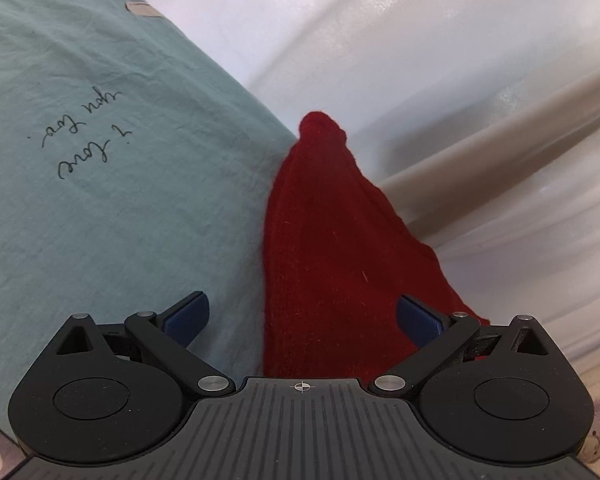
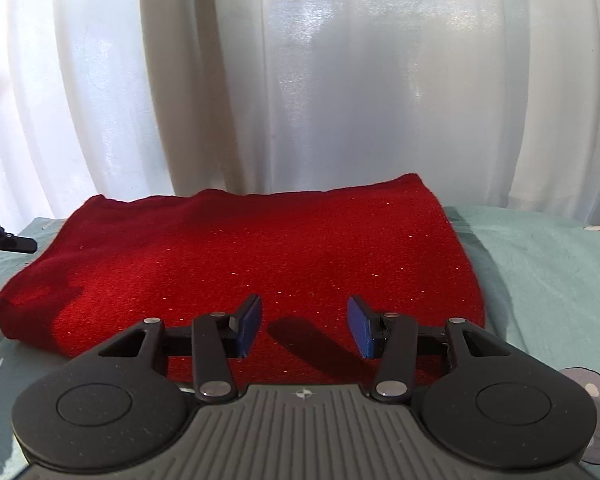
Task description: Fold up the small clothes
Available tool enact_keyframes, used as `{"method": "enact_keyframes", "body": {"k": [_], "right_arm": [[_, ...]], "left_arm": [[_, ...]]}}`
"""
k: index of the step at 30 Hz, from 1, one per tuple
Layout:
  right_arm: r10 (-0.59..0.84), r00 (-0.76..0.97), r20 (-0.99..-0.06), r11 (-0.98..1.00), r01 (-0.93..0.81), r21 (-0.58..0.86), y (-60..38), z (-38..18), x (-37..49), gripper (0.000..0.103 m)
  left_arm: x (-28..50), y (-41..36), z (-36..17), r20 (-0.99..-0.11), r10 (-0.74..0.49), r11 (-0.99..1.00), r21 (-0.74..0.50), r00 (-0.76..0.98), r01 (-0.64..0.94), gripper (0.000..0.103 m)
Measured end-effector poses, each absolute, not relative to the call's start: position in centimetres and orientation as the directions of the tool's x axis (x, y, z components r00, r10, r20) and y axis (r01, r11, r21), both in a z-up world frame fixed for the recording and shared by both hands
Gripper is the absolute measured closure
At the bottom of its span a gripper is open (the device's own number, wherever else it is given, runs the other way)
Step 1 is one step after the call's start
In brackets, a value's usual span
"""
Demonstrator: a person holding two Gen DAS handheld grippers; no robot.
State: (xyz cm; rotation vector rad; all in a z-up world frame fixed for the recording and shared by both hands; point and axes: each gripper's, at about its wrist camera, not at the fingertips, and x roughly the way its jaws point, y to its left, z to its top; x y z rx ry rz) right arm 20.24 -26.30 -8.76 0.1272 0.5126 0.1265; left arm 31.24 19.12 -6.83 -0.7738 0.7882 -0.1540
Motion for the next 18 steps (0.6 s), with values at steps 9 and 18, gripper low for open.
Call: {"method": "enact_keyframes", "body": {"k": [9,18], "right_arm": [[0.233,0.856,-0.462,0.970,-0.173,0.169,-24.0,-7.0,19.9,0.058],[0.288,0.855,-0.431,0.954,-0.293,0.058,-18.2,-6.3,21.2,0.078]], "left_arm": [[33.3,19.0,-8.5,-0.531,-0.536,0.598,-0.788,0.657,-0.149,0.030],[33.4,18.7,-8.3,-0.492,-0.558,0.531,-0.831,0.668,-0.169,0.072]]}}
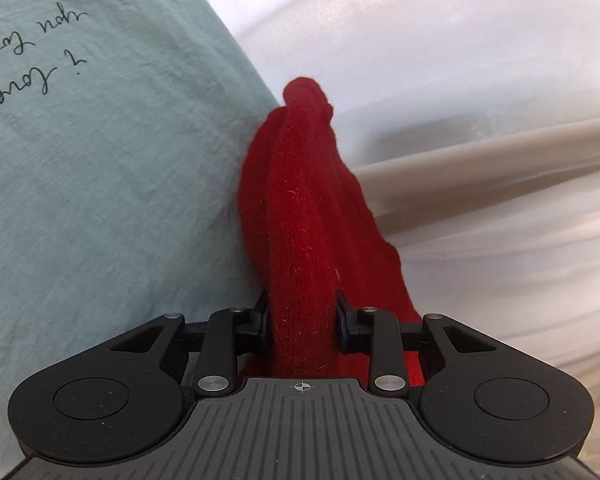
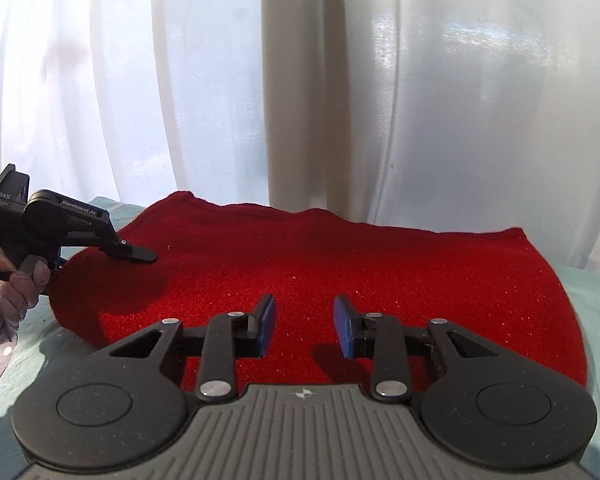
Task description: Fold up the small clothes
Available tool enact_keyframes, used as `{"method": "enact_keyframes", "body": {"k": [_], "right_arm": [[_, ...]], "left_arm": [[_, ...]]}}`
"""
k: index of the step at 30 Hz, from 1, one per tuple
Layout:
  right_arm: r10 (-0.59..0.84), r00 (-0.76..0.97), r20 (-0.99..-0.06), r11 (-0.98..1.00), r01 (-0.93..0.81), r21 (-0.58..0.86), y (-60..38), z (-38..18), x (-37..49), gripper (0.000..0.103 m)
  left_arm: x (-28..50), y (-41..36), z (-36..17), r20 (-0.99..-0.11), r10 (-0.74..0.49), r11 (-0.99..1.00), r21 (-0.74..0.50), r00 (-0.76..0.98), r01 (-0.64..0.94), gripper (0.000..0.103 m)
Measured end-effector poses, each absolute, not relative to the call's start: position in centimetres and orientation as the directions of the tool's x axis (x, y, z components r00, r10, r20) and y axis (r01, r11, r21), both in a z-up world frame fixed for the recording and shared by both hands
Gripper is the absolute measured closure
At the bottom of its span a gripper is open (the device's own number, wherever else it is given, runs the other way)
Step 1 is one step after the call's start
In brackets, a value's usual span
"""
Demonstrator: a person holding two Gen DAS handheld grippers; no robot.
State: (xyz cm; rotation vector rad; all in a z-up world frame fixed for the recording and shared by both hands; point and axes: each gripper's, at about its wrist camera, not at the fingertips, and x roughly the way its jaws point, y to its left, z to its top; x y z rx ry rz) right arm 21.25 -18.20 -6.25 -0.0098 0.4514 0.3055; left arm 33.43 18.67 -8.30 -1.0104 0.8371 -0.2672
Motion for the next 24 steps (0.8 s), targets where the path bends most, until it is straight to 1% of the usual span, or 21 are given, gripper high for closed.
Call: {"method": "enact_keyframes", "body": {"k": [3,6,8,10,11,14,15,16,17,19,21,24], "right_arm": [[0.301,0.846,-0.439,0.950,-0.308,0.058,-16.8,-6.3,22.1,0.087],[0.287,0.844,-0.454,0.953,-0.300,0.046,-15.7,-6.9,22.8,0.088],[0.272,0.821,-0.501,0.953,-0.301,0.024,-15.0,-8.3,23.7,0.087],[0.260,0.827,-0.498,0.944,-0.326,-0.049,-14.3,-8.7,23.5,0.087],[0.253,0.828,-0.501,0.944,-0.326,-0.061,-14.2,-8.3,23.3,0.087],[0.247,0.861,-0.445,0.959,-0.283,-0.014,-15.0,-7.3,22.4,0.088],[0.232,0.865,-0.445,0.964,-0.266,-0.014,-15.2,-7.6,22.4,0.087],[0.242,0.835,-0.495,0.961,-0.278,0.001,-15.3,-8.3,23.0,0.086],[0.264,0.815,-0.516,0.956,-0.291,0.029,-15.6,-8.9,23.3,0.086],[0.277,0.812,-0.514,0.953,-0.299,0.042,-16.3,-8.4,23.1,0.087],[0.297,0.818,-0.493,0.954,-0.272,0.124,-17.7,-7.4,22.7,0.087],[0.228,0.871,-0.435,0.971,-0.170,0.167,-20.4,-6.3,21.8,0.087]], "left_arm": [[33.4,18.5,-7.1,-0.469,-0.563,0.526,-0.838,0.680,-0.142,0.072],[33.5,17.9,-5.9,-0.454,-0.566,0.535,-0.837,0.688,-0.112,0.073],[33.5,17.5,-5.2,-0.437,-0.573,0.530,-0.843,0.693,-0.093,0.073],[33.6,16.8,-4.4,-0.434,-0.570,0.549,-0.833,0.697,-0.070,0.074],[33.6,16.5,-3.9,-0.435,-0.569,0.557,-0.828,0.698,-0.062,0.074],[33.6,15.2,-2.6,-0.430,-0.566,0.573,-0.819,0.704,-0.039,0.074],[33.7,14.6,-2.0,-0.433,-0.561,0.584,-0.811,0.706,-0.033,0.074],[33.7,13.9,-1.3,-0.433,-0.559,0.596,-0.803,0.707,-0.020,0.074],[33.6,13.3,-0.6,-0.429,-0.560,0.605,-0.796,0.709,-0.003,0.074],[33.6,11.5,0.8,-0.418,-0.567,0.620,-0.784,0.710,0.034,0.073],[33.5,9.3,2.0,-0.410,-0.578,0.638,-0.767,0.705,0.076,0.073],[34.4,5.1,2.6,-0.402,-0.609,0.654,-0.742,0.684,0.146,0.073]]}}
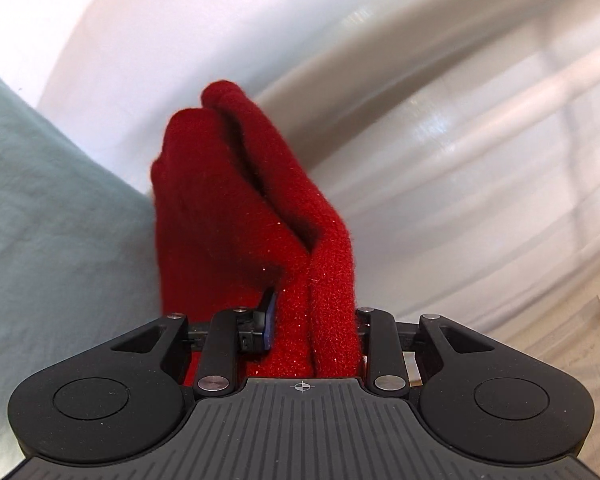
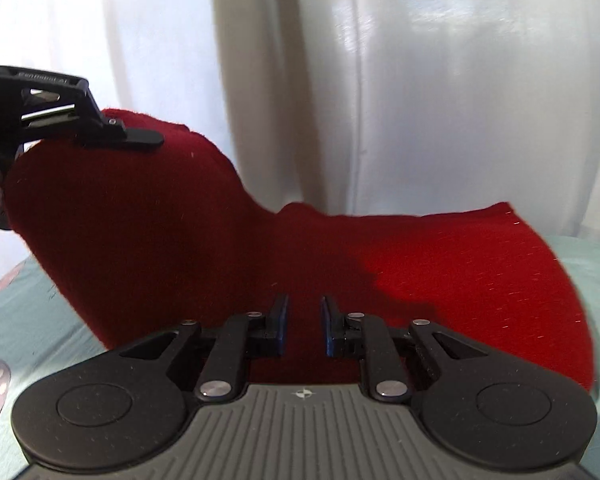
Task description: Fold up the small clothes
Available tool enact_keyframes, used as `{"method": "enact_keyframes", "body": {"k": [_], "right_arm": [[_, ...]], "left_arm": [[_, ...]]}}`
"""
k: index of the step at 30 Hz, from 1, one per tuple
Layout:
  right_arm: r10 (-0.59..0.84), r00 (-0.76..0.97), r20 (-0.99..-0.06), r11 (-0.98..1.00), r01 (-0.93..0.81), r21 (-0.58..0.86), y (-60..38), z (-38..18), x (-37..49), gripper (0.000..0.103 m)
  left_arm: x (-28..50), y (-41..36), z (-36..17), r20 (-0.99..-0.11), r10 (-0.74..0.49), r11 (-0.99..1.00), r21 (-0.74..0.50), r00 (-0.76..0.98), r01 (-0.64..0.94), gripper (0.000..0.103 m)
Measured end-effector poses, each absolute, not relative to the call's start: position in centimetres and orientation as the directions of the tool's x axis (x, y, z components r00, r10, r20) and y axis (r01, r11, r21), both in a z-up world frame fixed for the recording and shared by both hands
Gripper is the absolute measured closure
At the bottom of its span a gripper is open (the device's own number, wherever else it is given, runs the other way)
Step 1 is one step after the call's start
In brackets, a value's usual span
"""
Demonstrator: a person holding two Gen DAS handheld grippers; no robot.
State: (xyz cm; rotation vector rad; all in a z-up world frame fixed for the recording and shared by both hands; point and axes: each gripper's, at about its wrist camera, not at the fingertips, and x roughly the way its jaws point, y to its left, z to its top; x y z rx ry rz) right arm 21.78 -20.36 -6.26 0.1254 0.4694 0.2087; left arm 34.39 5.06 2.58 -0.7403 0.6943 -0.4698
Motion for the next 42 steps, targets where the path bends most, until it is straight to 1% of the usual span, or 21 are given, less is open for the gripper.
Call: {"method": "enact_keyframes", "body": {"k": [3,9,11,12,13,15,18,21,22,23,24,27,30,32,33,34,35,37,39,41,42], "right_arm": [[0.168,0.894,-0.415,0.978,-0.099,0.184,-22.9,-5.9,20.9,0.087],[0.077,0.881,-0.467,0.979,0.020,0.200,-26.5,-6.9,20.0,0.087],[0.060,0.874,-0.482,0.975,0.051,0.214,-27.5,-7.2,19.6,0.087],[0.057,0.871,-0.488,0.974,0.058,0.218,-27.8,-7.3,19.4,0.087],[0.057,0.869,-0.491,0.974,0.060,0.219,-28.1,-7.4,19.1,0.087],[0.051,0.870,-0.490,0.975,0.063,0.213,-28.5,-7.3,18.7,0.087],[0.045,0.875,-0.483,0.974,0.069,0.215,-28.8,-7.3,18.4,0.087],[0.040,0.877,-0.480,0.969,0.083,0.232,-29.5,-7.0,18.2,0.087],[0.041,0.878,-0.476,0.968,0.083,0.237,-29.5,-6.7,18.0,0.086],[0.042,0.880,-0.473,0.967,0.084,0.241,-29.7,-6.5,18.2,0.086],[0.044,0.884,-0.465,0.965,0.082,0.248,-30.0,-6.1,18.1,0.086],[0.065,0.899,-0.433,0.955,0.070,0.288,-30.7,-4.5,18.8,0.086],[0.135,0.912,-0.387,0.930,0.018,0.367,-31.2,-2.8,20.0,0.085],[0.208,0.904,-0.374,0.904,-0.031,0.427,-31.3,-1.9,21.3,0.074],[0.260,0.883,-0.390,0.885,-0.056,0.462,-31.3,-1.7,22.3,0.055],[0.319,0.853,-0.414,0.863,-0.081,0.498,-31.2,-1.7,23.5,0.041],[0.371,0.819,-0.437,0.843,-0.100,0.529,-31.0,-2.0,24.7,0.039],[0.436,0.757,-0.487,0.825,-0.120,0.552,-30.2,-2.7,26.7,0.039],[0.465,0.707,-0.532,0.822,-0.122,0.557,-29.3,-3.8,28.3,0.040],[0.479,0.681,-0.555,0.826,-0.135,0.547,-28.5,-4.6,29.4,0.057],[0.485,0.680,-0.550,0.827,-0.152,0.541,-28.2,-4.8,29.5,0.074]], "left_arm": [[35.3,0.5,1.8,-0.410,-0.635,0.661,-0.727,0.655,0.186,0.073],[36.7,-7.2,-3.0,-0.474,-0.661,0.678,-0.709,0.582,0.193,0.070],[36.2,-8.4,-3.3,-0.470,-0.652,0.704,-0.666,0.596,0.245,0.067],[36.0,-8.7,-3.1,-0.468,-0.651,0.712,-0.650,0.597,0.267,0.063],[35.9,-8.6,-2.9,-0.463,-0.659,0.706,-0.653,0.592,0.275,0.057],[35.7,-7.8,-2.1,-0.442,-0.691,0.667,-0.694,0.572,0.270,0.052],[34.8,-6.7,-1.1,-0.427,-0.728,0.628,-0.729,0.537,0.271,0.051],[32.6,-5.4,0.6,-0.384,-0.747,0.596,-0.748,0.543,0.291,0.050],[31.8,-4.8,1.2,-0.370,-0.744,0.596,-0.745,0.557,0.301,0.047],[30.9,-3.9,1.8,-0.360,-0.732,0.605,-0.733,0.578,0.310,0.045],[30.3,-3.1,2.1,-0.358,-0.710,0.625,-0.716,0.607,0.310,0.040],[29.3,-0.3,2.3,-0.385,-0.600,0.703,-0.672,0.701,0.233,0.039],[29.6,1.7,1.1,-0.447,-0.540,0.737,-0.660,0.713,0.145,0.039],[29.8,2.3,0.3,-0.477,-0.537,0.740,-0.662,0.696,0.117,0.039],[30.0,2.3,-0.2,-0.490,-0.547,0.737,-0.667,0.679,0.112,0.039],[30.2,2.1,-0.8,-0.510,-0.551,0.738,-0.668,0.660,0.100,0.039],[30.5,1.7,-1.4,-0.527,-0.553,0.740,-0.666,0.645,0.089,0.039],[30.7,1.1,-2.2,-0.555,-0.548,0.754,-0.652,0.626,0.082,0.038],[30.2,0.9,-2.8,-0.571,-0.531,0.778,-0.621,0.626,0.094,0.034],[29.7,0.9,-2.8,-0.577,-0.530,0.782,-0.616,0.621,0.094,0.033],[29.5,0.9,-2.5,-0.578,-0.529,0.781,-0.618,0.621,0.091,0.033]]}}
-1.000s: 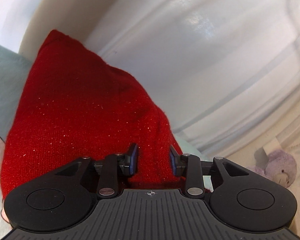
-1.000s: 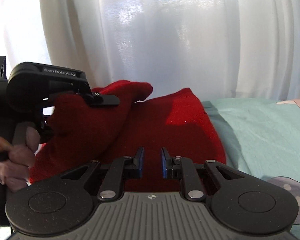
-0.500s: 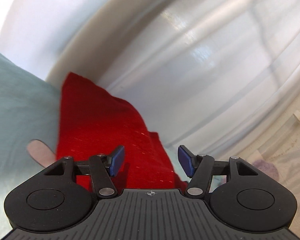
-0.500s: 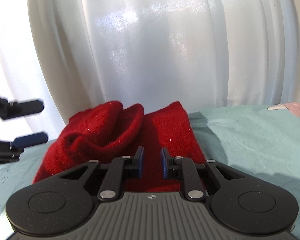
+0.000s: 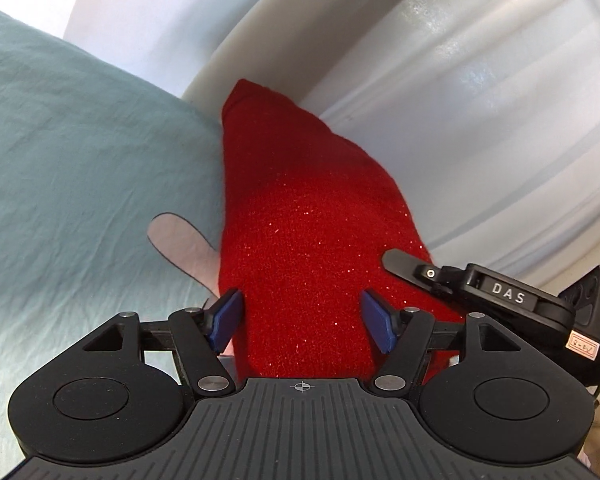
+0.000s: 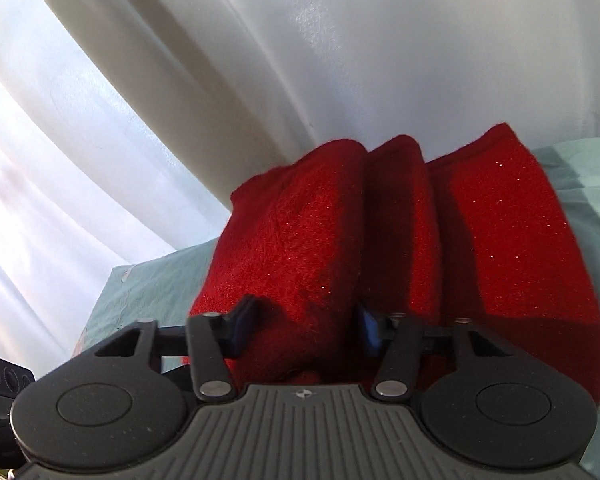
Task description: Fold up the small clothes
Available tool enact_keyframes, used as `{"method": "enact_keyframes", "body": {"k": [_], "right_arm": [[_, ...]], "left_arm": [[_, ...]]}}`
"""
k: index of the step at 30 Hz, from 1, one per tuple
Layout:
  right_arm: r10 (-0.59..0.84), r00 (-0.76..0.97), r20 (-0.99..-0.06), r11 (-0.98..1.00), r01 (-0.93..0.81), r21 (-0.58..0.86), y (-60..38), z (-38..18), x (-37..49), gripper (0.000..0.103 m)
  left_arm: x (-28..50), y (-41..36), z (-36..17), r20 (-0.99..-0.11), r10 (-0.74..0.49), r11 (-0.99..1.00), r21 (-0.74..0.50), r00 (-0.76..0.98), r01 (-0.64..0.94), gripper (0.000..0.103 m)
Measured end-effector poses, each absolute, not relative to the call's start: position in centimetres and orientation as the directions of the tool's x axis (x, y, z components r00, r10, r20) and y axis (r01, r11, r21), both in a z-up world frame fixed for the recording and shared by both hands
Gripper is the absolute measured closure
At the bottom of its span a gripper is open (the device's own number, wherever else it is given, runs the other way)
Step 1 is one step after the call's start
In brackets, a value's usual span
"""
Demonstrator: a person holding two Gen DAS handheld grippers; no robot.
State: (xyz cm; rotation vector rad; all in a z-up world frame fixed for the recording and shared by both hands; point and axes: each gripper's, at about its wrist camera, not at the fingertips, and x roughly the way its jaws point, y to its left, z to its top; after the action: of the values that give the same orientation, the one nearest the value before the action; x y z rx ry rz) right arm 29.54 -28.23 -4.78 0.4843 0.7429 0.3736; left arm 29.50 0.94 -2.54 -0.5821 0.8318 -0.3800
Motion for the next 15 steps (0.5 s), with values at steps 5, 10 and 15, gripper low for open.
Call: {"method": "enact_keyframes", "body": {"k": [5,10,15], "right_arm": [[0.293,0.821,-0.490,0.937,-0.145,0.316,-27.1,-2.6,26.2,0.086],[0.156,0.811,-0.564,0.975,-0.037,0.217,-27.2,-5.3,25.2,0.086],[0.171,0.810,-0.561,0.968,-0.033,0.248,-29.0,-5.1,25.2,0.061]], "left_arm": [[28.8,0.9,-0.2,-0.533,-0.500,0.801,-0.585,0.682,0.130,0.031],[30.5,-0.9,-2.3,-0.598,-0.511,0.807,-0.581,0.617,0.104,0.030],[30.9,-0.7,-3.6,-0.597,-0.514,0.793,-0.605,0.616,0.075,0.030]]}}
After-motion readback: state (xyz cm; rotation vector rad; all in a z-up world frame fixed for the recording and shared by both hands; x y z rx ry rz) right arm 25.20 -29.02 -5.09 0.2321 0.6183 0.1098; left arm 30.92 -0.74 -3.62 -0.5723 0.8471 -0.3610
